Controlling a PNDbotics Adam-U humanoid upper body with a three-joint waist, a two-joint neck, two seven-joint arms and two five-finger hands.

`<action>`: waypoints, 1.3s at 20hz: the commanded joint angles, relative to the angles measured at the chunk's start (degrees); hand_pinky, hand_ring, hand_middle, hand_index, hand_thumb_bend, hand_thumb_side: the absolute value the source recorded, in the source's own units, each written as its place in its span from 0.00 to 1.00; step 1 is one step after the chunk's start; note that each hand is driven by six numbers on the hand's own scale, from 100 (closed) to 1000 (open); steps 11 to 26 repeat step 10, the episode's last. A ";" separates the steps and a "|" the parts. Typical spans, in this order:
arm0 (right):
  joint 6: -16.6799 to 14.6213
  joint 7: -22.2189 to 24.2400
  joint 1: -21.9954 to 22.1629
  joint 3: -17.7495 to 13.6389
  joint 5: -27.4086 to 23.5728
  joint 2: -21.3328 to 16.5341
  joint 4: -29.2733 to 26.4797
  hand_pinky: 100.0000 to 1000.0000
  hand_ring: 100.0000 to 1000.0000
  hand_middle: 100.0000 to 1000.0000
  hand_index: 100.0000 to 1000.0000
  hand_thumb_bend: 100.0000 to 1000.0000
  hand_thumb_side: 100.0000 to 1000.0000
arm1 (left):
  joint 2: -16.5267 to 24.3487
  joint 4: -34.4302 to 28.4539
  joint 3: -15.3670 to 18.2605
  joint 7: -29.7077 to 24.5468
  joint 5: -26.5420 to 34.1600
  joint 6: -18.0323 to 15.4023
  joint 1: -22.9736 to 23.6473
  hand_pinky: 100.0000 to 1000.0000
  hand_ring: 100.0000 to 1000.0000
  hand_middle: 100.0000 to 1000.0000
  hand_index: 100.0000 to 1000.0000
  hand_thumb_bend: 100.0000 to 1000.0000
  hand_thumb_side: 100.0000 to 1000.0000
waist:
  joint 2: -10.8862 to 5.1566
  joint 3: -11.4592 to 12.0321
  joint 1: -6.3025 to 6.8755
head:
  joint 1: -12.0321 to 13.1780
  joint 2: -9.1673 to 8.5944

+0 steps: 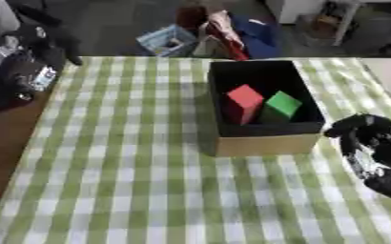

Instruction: Pick up objects on the table and place them in the box.

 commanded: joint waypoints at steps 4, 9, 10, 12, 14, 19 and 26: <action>0.00 -0.83 0.03 -0.99 0.43 -0.58 -1.03 0.73 0.64 0.50 0.66 0.00 0.30 | -3.92 -2.44 2.78 0.97 -0.58 5.88 3.30 0.78 0.57 0.55 0.72 0.00 1.00 | -0.88 0.95 -0.41 | -0.30 0.41; 0.02 -1.04 0.33 -1.14 0.49 -0.46 -0.98 0.73 0.64 0.50 0.66 0.00 0.30 | -6.91 -3.23 3.08 1.33 -0.23 9.02 5.98 0.84 0.59 0.56 0.73 0.00 1.00 | -0.95 1.67 -0.70 | -0.44 0.49; 0.02 -1.05 0.36 -1.14 0.50 -0.46 -0.98 0.73 0.64 0.50 0.66 0.00 0.30 | -7.26 -3.34 3.07 1.24 -0.10 9.43 6.31 0.85 0.60 0.56 0.73 0.00 1.00 | -0.95 1.84 -0.76 | -0.44 0.53; 0.02 -1.05 0.36 -1.14 0.50 -0.46 -0.98 0.73 0.64 0.50 0.66 0.00 0.30 | -7.26 -3.34 3.07 1.24 -0.10 9.43 6.31 0.85 0.60 0.56 0.73 0.00 1.00 | -0.95 1.84 -0.76 | -0.44 0.53; 0.02 -1.05 0.36 -1.14 0.50 -0.46 -0.98 0.73 0.64 0.50 0.66 0.00 0.30 | -7.26 -3.34 3.07 1.24 -0.10 9.43 6.31 0.85 0.60 0.56 0.73 0.00 1.00 | -0.95 1.84 -0.76 | -0.44 0.53; 0.02 -1.05 0.36 -1.14 0.50 -0.46 -0.98 0.73 0.64 0.50 0.66 0.00 0.30 | -7.26 -3.34 3.07 1.24 -0.10 9.43 6.31 0.85 0.60 0.56 0.73 0.00 1.00 | -0.95 1.84 -0.76 | -0.44 0.53; 0.02 -1.05 0.36 -1.14 0.50 -0.46 -0.98 0.73 0.64 0.50 0.66 0.00 0.30 | -7.26 -3.34 3.07 1.24 -0.10 9.43 6.31 0.85 0.60 0.56 0.73 0.00 1.00 | -0.95 1.84 -0.76 | -0.44 0.53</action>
